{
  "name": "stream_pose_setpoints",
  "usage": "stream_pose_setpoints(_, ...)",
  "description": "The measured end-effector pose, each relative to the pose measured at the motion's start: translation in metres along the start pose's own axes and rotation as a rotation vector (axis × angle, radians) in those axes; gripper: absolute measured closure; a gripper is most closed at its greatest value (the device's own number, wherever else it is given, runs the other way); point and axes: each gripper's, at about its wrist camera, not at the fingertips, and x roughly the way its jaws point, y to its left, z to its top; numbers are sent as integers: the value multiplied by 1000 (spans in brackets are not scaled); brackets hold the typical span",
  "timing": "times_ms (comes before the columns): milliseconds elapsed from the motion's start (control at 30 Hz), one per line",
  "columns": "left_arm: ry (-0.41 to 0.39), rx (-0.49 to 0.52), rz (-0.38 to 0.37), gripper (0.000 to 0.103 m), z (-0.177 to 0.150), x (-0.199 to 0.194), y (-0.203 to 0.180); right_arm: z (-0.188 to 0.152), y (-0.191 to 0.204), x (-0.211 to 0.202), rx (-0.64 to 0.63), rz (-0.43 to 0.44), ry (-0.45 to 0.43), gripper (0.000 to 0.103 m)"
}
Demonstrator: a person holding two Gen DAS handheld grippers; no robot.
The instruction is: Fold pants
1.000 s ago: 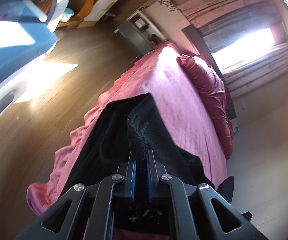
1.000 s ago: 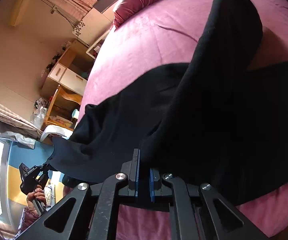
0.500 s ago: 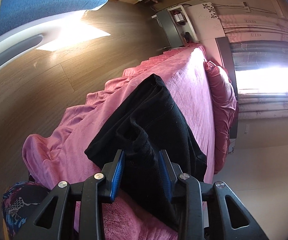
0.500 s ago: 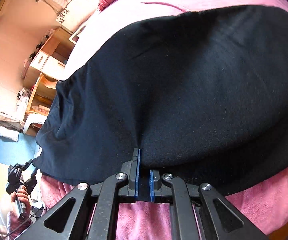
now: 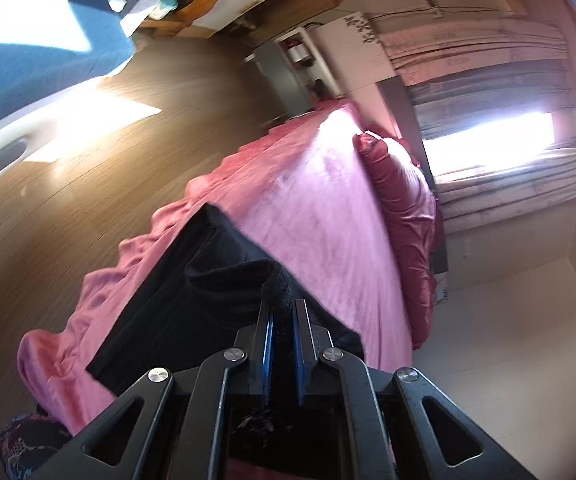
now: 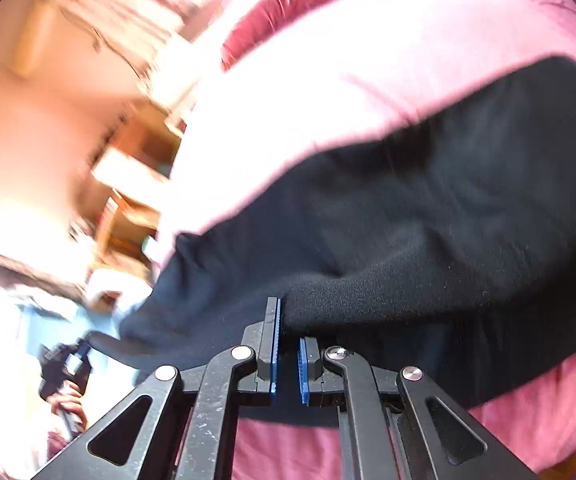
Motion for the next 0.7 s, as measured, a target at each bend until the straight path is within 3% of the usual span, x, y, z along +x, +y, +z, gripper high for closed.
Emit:
stream_pose_setpoints(67, -36, 46, -28, 95, 10, -3, -15, 2, 7, -4, -18, 18, -38, 95)
stream_pose_setpoints(133, -24, 79, 0, 95, 9, 2, -18, -7, 9, 7, -68, -32, 8, 95)
stream_pose_setpoints(367, 94, 22, 167, 95, -26, 12, 47, -50, -32, 38, -13, -122, 158, 95)
stream_pose_setpoints(533, 115, -15, 205, 95, -36, 7, 74, -49, -30, 45, -27, -144, 172, 95)
stream_pose_setpoints(700, 115, -13, 191, 95, -38, 1, 72, -50, -16, 37, -64, -139, 149, 95)
